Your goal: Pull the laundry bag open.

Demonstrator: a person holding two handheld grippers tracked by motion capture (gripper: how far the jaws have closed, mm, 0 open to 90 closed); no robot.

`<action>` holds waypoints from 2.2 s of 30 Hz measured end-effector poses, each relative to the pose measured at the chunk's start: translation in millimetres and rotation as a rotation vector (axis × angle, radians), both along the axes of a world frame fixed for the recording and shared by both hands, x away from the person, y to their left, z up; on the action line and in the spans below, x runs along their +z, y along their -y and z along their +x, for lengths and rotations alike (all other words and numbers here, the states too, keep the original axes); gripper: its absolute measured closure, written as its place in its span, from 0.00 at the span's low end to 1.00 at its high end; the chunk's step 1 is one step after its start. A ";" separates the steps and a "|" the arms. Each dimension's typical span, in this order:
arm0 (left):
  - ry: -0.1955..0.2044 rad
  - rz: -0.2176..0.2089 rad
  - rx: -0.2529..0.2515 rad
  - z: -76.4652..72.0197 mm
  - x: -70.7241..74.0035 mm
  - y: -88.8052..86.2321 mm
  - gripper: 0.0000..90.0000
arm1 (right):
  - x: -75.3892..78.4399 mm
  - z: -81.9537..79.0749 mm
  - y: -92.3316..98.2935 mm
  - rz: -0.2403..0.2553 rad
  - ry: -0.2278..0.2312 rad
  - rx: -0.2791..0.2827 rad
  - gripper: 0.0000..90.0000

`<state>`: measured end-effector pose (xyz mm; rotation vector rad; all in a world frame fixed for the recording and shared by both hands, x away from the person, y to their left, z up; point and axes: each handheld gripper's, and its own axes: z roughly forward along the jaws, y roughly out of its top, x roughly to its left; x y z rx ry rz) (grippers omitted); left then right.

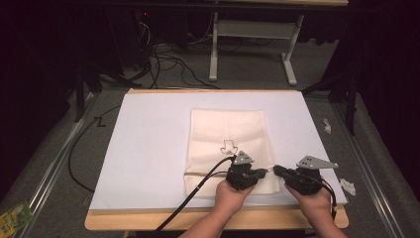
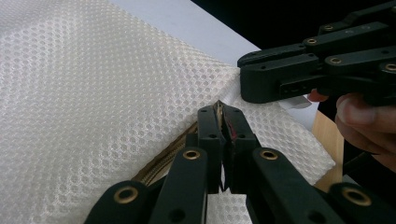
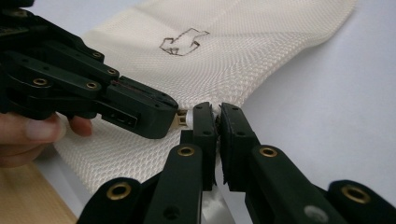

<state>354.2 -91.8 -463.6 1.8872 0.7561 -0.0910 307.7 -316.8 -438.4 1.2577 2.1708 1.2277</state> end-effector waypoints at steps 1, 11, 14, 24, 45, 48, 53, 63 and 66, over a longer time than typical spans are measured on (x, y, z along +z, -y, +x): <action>0.000 0.000 0.000 0.0 0.0 0.0 0.98 | 0.7 -0.2 0.1 0.008 -0.001 0.004 0.97; 0.041 0.066 -0.011 -4.4 -1.1 2.5 0.97 | -4.5 1.0 -1.5 0.021 -0.035 0.009 0.96; 0.033 0.059 -0.009 -4.3 -3.6 4.7 0.97 | -9.4 3.5 0.2 0.028 -0.046 -0.009 0.94; 0.048 0.071 -0.024 -5.3 -5.4 4.7 0.97 | -15.9 8.1 3.1 0.072 -0.086 -0.004 0.87; 0.041 0.069 -0.011 -4.0 -2.2 0.4 0.98 | -4.0 1.1 -7.8 0.000 -0.026 -0.030 0.98; 0.006 0.092 0.052 1.7 -8.4 -14.2 0.98 | 0.0 -1.6 -1.4 -0.030 0.011 -0.094 0.98; -0.026 0.108 0.080 6.5 -15.2 -46.4 0.98 | -2.3 0.5 35.3 0.063 -0.013 -0.155 0.98; -0.111 0.183 0.210 12.0 -7.3 -179.6 0.97 | -3.6 -1.3 65.0 0.079 -0.012 -0.212 0.97; -0.037 0.249 0.197 -2.2 -7.4 -182.3 0.97 | -9.4 -1.4 43.3 -0.019 -0.026 -0.149 0.96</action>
